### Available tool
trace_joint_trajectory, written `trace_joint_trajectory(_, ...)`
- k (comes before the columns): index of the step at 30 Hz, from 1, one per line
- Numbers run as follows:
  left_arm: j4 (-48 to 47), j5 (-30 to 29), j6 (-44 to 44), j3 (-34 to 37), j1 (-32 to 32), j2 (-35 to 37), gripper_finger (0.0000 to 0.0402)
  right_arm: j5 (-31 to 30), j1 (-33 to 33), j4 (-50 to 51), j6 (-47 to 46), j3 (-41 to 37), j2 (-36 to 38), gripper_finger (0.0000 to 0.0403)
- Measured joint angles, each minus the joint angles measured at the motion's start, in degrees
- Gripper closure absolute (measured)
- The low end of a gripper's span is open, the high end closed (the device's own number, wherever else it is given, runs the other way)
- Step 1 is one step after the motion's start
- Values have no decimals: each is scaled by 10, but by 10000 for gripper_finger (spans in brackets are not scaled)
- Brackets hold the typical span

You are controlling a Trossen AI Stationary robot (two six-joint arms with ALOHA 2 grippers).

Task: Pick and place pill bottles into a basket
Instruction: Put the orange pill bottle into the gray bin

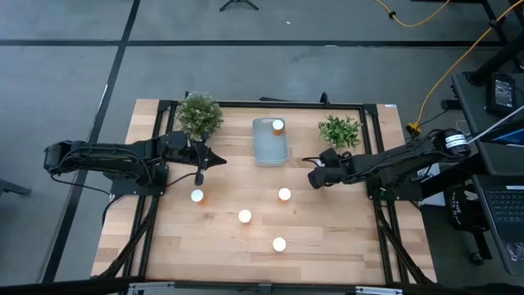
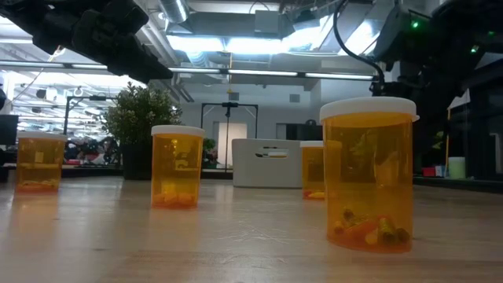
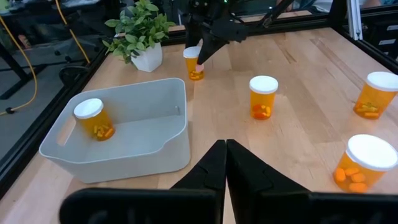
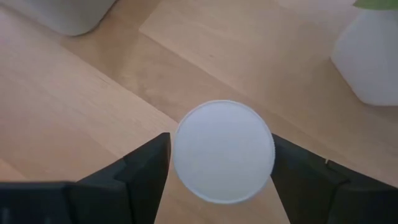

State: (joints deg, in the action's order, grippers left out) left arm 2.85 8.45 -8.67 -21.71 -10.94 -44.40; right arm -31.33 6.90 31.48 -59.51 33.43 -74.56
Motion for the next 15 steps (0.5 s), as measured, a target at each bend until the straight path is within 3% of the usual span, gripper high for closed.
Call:
trace_joint_trajectory(8,0,0,1,0,0,0,398,0,0,16,0,7,13,145)
trace_joint_trajectory(15,0,0,4,0,0,0,391,0,0,33,-4,10,13,182)
